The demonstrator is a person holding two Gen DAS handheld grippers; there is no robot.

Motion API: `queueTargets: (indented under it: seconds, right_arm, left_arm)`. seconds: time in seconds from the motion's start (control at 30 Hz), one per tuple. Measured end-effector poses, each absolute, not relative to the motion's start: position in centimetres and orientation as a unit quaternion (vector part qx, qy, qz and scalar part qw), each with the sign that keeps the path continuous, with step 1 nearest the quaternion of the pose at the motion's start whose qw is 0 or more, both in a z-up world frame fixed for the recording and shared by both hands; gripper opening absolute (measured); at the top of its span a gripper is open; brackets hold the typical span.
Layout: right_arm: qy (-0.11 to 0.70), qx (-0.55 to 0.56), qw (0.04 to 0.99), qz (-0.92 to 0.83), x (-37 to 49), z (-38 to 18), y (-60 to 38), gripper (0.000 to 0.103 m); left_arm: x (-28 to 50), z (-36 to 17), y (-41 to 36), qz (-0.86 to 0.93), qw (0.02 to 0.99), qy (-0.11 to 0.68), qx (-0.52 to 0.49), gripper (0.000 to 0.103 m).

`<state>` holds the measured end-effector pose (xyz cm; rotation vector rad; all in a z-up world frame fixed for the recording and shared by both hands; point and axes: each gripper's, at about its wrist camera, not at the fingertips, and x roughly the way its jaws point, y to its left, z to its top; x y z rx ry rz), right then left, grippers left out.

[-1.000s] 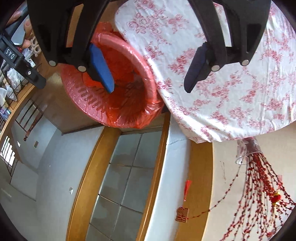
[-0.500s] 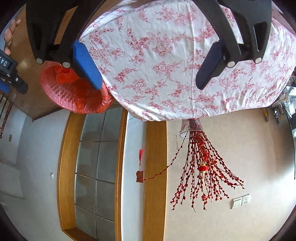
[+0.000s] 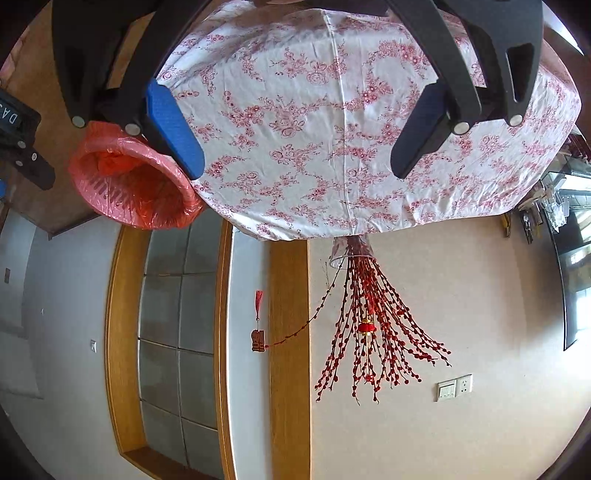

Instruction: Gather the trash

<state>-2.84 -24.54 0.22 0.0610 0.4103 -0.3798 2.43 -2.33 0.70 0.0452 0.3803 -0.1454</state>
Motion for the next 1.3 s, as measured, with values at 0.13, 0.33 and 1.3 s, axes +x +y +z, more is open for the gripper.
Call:
queueTargets:
  seconds: [0.13, 0.33, 1.3]
  right_arm:
    - [0.207, 0.031, 0.96, -0.187, -3.2, 0.0, -24.2, 0.101]
    - [0.21, 0.034, 0.958, -0.189, -3.8, -0.5, -23.7, 0.101]
    - [0.223, 0.038, 0.957, -0.183, -4.5, -1.4, -23.1, 0.101]
  left_arm:
    - [1.5, 0.6, -2.0, -0.069, 0.981, 0.182, 0.025, 0.099]
    - [0.5, 0.7, -1.5, -0.068, 0.982, 0.176, 0.021, 0.099]
    - [-0.5, 0.7, -0.5, -0.062, 0.983, 0.175, 0.005, 0.099]
